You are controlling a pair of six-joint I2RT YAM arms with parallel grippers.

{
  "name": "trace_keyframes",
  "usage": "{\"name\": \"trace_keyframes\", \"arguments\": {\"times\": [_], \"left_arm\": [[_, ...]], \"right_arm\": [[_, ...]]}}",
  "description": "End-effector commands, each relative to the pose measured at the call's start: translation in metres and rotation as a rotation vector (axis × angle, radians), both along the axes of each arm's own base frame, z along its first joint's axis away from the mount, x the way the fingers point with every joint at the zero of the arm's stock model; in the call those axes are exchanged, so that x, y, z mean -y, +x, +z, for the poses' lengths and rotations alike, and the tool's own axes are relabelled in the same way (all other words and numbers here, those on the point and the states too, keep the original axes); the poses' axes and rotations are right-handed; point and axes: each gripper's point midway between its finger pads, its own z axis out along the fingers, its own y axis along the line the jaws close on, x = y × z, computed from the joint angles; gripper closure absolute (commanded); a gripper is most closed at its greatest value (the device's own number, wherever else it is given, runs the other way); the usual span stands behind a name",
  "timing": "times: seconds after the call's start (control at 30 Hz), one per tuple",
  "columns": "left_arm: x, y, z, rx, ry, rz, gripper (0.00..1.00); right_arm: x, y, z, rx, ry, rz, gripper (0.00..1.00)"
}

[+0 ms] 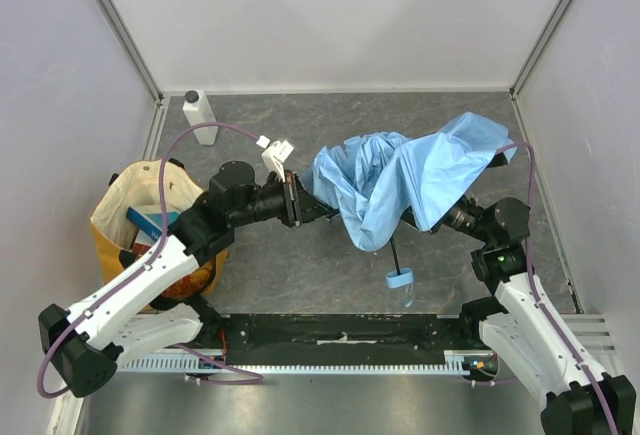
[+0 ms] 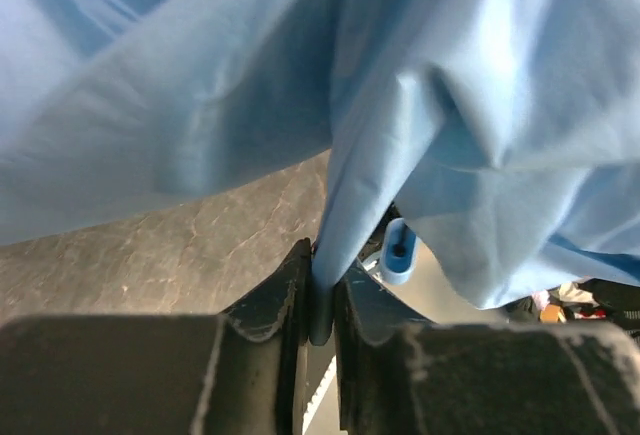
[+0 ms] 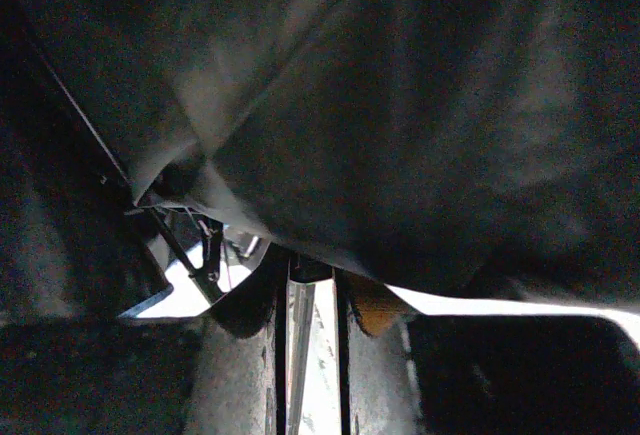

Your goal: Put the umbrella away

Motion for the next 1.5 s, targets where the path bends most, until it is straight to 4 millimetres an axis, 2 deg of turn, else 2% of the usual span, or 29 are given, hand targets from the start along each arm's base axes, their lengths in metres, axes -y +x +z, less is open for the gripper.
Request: {"name": "trace_keyframes", "arguments": {"times": [0.0,0.07,0.13,0.17,0.23,0.3,0.4,0.53,0.6,0.7,0.83,1.0,1.2,1.33,1.47], "left_arm": [[-0.006,-0.001,0.01,0.082,0.048,-0.057,0.7],[-0.009,-0.011,0.029,0.139,-0.005,-0.081,0.51],[-0.016,-0.017,0.041,0.188,-0.035,-0.069,0.4],[-0.021,-0.019,0.045,0.201,-0.042,-0.053,0.39],[-0.027,-0.02,0.044,0.201,-0.038,-0.025,0.39],[-0.032,-0.024,0.037,0.18,-0.035,-0.011,0.4],[-0.038,-0.024,0.025,0.153,-0.03,0.027,0.41],[-0.049,-0.021,0.012,0.13,-0.006,0.097,0.42],[-0.056,-0.017,0.005,0.11,0.003,0.147,0.41],[-0.059,-0.013,-0.009,0.082,0.016,0.186,0.39],[-0.05,-0.012,-0.03,0.023,0.024,0.164,0.39],[-0.038,-0.011,-0.056,-0.042,0.025,0.124,0.4],[-0.025,-0.017,-0.085,-0.106,0.011,0.058,0.41],[-0.012,-0.017,-0.099,-0.147,0.008,-0.003,0.39],[-0.001,-0.014,-0.096,-0.158,-0.003,-0.045,0.39]], "right_arm": [[-0.003,-0.009,0.059,0.024,0.056,0.048,1.0],[-0.002,-0.003,0.054,-0.086,0.019,0.022,1.0],[0.002,-0.001,0.054,-0.122,-0.035,-0.018,1.0],[0.002,0.003,0.05,-0.16,-0.059,-0.037,1.0],[0.005,0.009,0.028,-0.267,-0.173,-0.053,1.0],[0.012,0.014,0.013,-0.312,-0.284,-0.086,1.0],[0.032,0.027,-0.007,-0.342,-0.448,-0.202,1.0],[0.037,0.031,-0.025,-0.381,-0.525,-0.201,1.0],[0.032,0.036,-0.039,-0.417,-0.533,-0.185,1.0],[0.019,0.046,-0.073,-0.474,-0.524,-0.176,1.0],[-0.003,0.06,-0.125,-0.528,-0.562,-0.155,1.0],[-0.026,0.065,-0.169,-0.584,-0.501,-0.093,1.0],[-0.029,0.047,-0.19,-0.536,-0.396,-0.087,1.0],[-0.042,0.03,-0.188,-0.508,-0.267,-0.01,1.0],[-0.046,0.023,-0.189,-0.485,-0.207,0.029,1.0]]}}
